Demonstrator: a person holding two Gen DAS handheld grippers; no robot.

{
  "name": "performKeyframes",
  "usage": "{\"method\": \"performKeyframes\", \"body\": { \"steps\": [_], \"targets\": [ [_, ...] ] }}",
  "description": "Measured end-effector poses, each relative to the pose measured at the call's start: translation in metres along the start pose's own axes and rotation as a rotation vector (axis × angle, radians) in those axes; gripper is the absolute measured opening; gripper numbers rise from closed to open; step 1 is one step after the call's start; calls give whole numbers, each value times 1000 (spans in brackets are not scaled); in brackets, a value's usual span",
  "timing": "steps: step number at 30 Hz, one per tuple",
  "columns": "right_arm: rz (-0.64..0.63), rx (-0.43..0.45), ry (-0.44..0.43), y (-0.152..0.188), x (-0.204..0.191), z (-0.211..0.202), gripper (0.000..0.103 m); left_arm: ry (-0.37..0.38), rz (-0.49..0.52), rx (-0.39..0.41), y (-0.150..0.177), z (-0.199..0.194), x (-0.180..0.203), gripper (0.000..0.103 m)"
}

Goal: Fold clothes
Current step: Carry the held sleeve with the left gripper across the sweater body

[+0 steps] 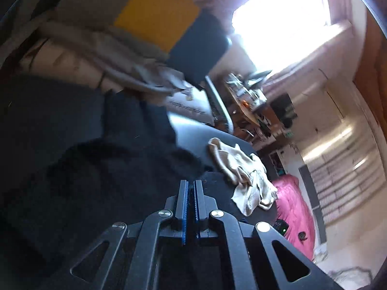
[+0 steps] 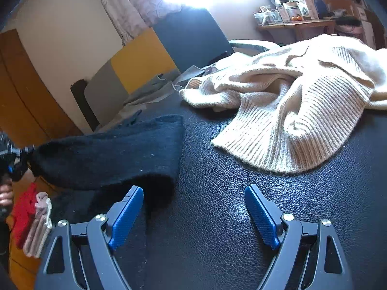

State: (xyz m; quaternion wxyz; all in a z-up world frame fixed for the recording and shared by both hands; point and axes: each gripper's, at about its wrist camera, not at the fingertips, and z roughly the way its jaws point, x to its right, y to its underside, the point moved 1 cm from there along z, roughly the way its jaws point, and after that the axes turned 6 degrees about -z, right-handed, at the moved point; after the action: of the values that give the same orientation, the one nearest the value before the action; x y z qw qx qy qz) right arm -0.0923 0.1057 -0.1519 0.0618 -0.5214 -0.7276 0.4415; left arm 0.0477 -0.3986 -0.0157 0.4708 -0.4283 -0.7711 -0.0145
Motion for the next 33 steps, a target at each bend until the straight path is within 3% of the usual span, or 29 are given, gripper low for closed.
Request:
{"method": "performKeyframes", "body": {
  "steps": [3,7,12,15,20,24,28,32,33],
  "targets": [
    [34,-40,23,-6,-8,-1,87,23,-42,37,5,-18,-23,3],
    [107,-15,-79,-15,-19,-8,87,48,-86,106,11,-50,-47,3],
    [153,-65,-242,-16,-42,-3,87,-49,-135,98,21,-51,-83,3],
    [169,-101,-292,-17,-54,10,87,-84,-173,78,27,-43,-103,3],
    [81,-58,-176,-44,-67,32,87,-135,-181,23,37,-21,-120,3],
    [-23,-103,-95,-70,-75,72,86,-78,-172,63,37,-30,-115,3],
    [17,-181,-108,-81,-68,112,83,-6,-151,172,31,-64,-108,3],
    [117,-212,-169,-83,-53,134,82,-79,-155,154,34,-66,-117,3],
    [115,-218,-173,-83,-52,138,73,-104,-161,131,36,-60,-120,3]
  ]
}}
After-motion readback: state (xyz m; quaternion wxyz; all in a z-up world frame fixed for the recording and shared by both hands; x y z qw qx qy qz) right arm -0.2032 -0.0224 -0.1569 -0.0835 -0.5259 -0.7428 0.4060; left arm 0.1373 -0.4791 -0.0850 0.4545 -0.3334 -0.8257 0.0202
